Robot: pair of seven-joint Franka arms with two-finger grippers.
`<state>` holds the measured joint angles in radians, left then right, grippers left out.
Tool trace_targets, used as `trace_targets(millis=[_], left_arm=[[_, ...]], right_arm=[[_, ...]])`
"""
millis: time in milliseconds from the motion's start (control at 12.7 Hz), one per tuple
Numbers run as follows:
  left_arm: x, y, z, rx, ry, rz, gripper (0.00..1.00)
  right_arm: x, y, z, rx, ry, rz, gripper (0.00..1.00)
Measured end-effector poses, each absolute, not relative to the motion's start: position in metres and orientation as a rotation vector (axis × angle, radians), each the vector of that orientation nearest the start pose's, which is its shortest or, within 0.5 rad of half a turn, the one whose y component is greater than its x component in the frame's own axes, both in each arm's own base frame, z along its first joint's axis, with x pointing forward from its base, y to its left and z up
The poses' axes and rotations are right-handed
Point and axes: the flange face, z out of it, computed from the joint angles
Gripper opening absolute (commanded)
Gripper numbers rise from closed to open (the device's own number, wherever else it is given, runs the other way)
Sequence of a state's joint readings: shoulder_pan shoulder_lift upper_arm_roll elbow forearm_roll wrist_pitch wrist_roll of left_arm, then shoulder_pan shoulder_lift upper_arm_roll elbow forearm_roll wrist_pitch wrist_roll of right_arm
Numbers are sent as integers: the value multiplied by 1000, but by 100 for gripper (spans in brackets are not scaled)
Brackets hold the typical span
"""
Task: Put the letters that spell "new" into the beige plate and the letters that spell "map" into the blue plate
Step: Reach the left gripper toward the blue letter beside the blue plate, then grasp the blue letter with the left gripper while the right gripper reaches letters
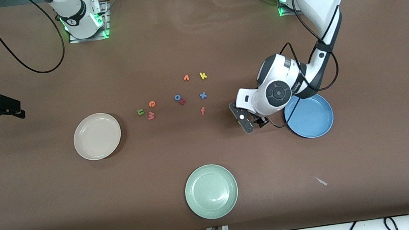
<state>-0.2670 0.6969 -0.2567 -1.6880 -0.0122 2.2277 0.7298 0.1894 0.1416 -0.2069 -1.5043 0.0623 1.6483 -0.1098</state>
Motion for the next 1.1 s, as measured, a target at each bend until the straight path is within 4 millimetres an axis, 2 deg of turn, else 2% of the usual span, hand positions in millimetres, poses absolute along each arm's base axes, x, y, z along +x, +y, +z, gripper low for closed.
trace_targets(millis=[236,394,630,708,945,1023,1102], left_arm=[[572,-304,184,-2592,2004,243,90],[566,-300,179,-2483,2045,271,90],[568,-299,178,-2379,2077,234,77],[570,-300,178,-2361,2082,209,66],[574,-296,179,-2365,2073,170,14],[575,-294,179,-2368,2070,169,2],[576,-293,179,-2370,2067,170,0]], right_arm=[[603,0,583,-3107,-135,-11,100],[602,4,584,-3105,-153,-9,100],[606,30,571,-3106,-154,27,100],[608,45,563,-3109,-150,48,100],[615,95,535,-3123,-136,93,100],[618,112,525,-3128,-143,93,100],[620,129,513,-3134,-133,99,100]])
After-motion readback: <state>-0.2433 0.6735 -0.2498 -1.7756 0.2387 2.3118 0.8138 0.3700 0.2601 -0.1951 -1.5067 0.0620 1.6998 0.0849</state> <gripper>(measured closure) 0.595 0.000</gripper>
